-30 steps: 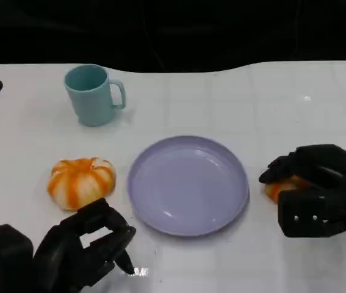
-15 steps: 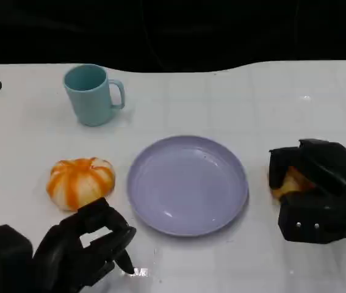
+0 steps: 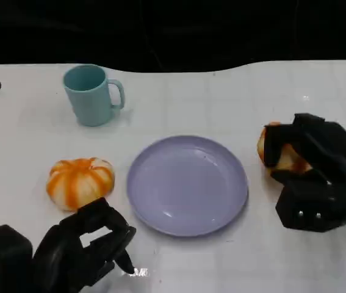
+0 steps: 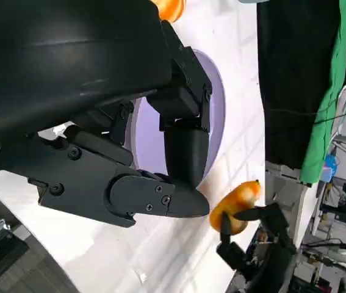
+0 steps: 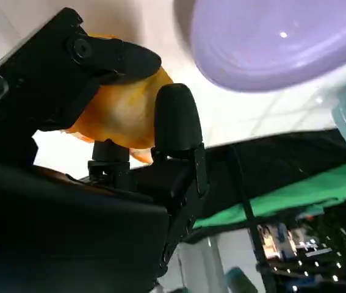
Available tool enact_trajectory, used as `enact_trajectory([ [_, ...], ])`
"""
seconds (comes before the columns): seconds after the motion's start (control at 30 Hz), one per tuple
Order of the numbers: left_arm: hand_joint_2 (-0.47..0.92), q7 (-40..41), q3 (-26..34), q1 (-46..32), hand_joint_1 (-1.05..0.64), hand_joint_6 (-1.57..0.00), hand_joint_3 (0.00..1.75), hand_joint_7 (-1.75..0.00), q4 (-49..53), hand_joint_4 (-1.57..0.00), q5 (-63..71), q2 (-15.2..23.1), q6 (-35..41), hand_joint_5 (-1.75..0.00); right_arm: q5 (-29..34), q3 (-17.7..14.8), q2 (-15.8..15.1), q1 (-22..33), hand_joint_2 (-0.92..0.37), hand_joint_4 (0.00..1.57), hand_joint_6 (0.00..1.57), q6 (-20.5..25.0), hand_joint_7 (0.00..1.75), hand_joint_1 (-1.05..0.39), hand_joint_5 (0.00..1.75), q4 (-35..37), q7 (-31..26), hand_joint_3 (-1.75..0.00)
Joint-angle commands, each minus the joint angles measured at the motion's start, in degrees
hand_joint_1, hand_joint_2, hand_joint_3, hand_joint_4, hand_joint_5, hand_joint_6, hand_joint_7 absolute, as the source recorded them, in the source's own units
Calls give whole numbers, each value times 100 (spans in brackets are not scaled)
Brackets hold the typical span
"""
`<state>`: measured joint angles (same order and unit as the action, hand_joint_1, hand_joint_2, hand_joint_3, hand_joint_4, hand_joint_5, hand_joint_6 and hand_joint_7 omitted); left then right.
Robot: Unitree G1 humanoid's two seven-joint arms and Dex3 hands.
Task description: Grasp the bread from the table and place it into the plate.
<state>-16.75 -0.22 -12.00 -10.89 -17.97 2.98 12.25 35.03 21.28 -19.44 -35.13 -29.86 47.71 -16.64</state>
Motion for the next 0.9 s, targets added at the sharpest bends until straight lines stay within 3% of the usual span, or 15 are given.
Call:
enact_trajectory([
  [0.03,92,25,35,-29,-56,-65,24,-154,-28,-74,34,62,3,-175,-197,-164,69,-204,-38,90,70,-173,174,6,175,-63,-30,-113],
  [0.3,92,13,27,-21,-57,-65,24,-155,1,-74,64,68,-39,-175,-554,-242,246,-322,-27,95,74,-543,174,6,175,-430,443,-136],
  [0.53,92,-4,-23,-70,-55,-65,26,-155,-40,-74,108,68,-106,-175,-744,-214,421,-399,-25,98,75,-689,170,-1,175,-752,1110,-144],
  [0.9,92,-20,-63,-157,-56,-66,28,-154,-33,-76,100,50,-227,-175,-646,-44,686,-389,-22,98,79,-740,164,-4,175,-857,1588,-147],
])
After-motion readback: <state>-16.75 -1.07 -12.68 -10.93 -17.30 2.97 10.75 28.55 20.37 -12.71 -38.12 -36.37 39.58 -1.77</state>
